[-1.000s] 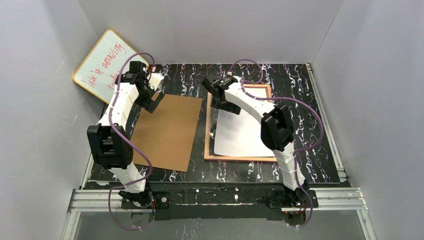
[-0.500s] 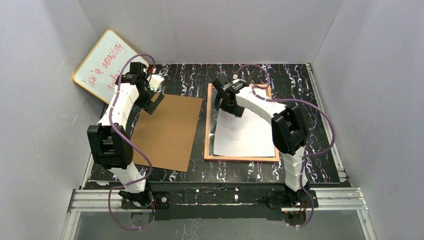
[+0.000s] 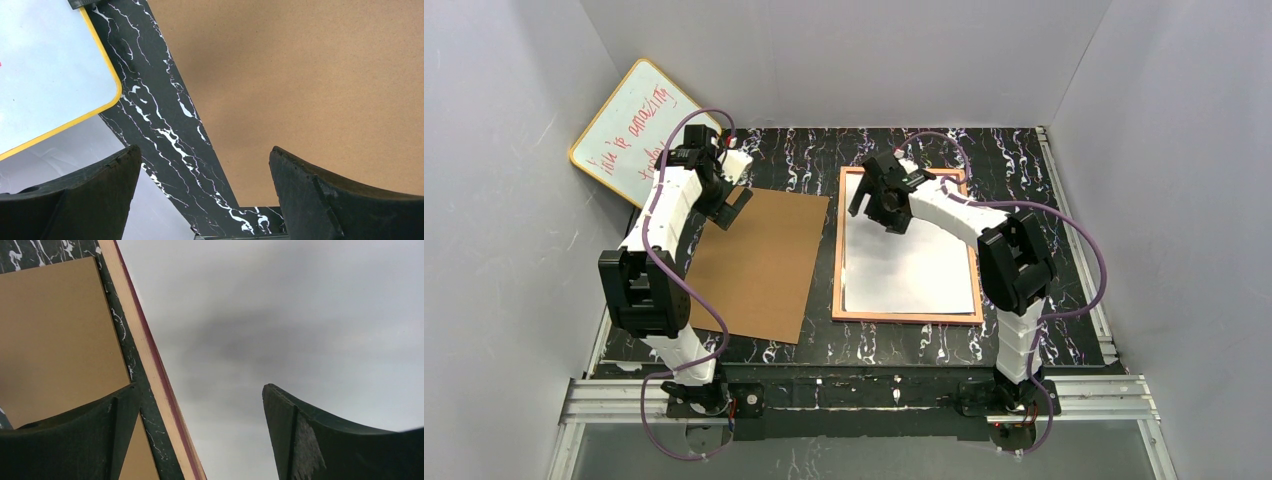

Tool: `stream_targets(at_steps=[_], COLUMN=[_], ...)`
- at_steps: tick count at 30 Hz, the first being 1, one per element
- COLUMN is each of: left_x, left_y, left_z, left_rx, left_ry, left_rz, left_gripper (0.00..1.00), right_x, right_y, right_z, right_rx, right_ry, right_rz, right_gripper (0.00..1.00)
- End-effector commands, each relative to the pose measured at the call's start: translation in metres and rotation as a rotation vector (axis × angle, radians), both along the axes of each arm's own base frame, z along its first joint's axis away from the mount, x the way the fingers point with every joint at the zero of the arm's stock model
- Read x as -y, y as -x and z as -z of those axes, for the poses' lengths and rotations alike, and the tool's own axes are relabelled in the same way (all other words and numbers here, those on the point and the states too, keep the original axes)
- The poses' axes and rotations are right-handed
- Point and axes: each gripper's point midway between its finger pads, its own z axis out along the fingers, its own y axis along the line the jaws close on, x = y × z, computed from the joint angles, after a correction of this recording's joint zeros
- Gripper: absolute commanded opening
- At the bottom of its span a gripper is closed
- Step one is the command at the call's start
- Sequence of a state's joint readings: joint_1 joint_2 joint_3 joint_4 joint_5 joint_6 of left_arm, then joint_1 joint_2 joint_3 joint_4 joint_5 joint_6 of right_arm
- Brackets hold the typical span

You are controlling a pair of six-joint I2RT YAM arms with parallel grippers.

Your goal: Put the photo into the frame

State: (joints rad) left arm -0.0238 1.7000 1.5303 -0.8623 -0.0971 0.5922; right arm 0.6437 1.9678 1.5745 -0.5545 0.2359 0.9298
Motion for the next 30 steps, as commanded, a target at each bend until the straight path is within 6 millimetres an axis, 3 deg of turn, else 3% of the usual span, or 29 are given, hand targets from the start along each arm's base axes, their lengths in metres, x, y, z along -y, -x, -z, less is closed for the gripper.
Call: stream_targets(at_steps=[1, 7, 10, 14, 19, 24, 26, 30], left_x=[-0.002, -0.008, -0.019, -0.065, -0.114, -0.141, -0.146, -0.136], left_y=[0.007, 0.006, 0.002, -0.004, -0.004, 0.003, 0.007, 0.019], left_z=[-0.012, -0.016, -0.015, -0.01, 0.013, 0.045, 0.057, 0.083], left_rx=[0.011, 0.015, 0.019, 0.037, 0.045, 0.034, 0.033, 0.007], left_ry=[-0.013, -0.034, -0.072, -0.171, -0.287, -0.327, -0.336, -0.28], left_rz=[0.007, 0.003, 0.003, -0.058, -0.128, -0.166, -0.172, -0.148], left_gripper=[0.98, 0.98, 0.98, 0.98, 0.97, 0.9, 0.87, 0.84], right_x=[-0.005, -0.003, -0.01, -0.042, -0.102, -0.144, -0.15, -0.15], right_y=[-0.005, -0.004, 0.0, 0.015, 0.042, 0.066, 0.071, 0.076], right_z=[-0.024, -0.03, -0.039, -0.052, -0.06, -0.04, -0.029, -0.001], right_rx=[0.056, 0.068, 0.077, 0.113, 0.125, 0.09, 0.075, 0.039], right_ry=[-0.082, -0.091, -0.126, -0.174, -0.207, -0.176, -0.164, -0.121], right_rz=[-0.022, -0.01, -0.012, -0.069, -0.178, -0.232, -0.234, -0.224], right_gripper=[0.99, 0.99, 0.99, 0.99, 0.99, 0.99, 0.99, 0.99])
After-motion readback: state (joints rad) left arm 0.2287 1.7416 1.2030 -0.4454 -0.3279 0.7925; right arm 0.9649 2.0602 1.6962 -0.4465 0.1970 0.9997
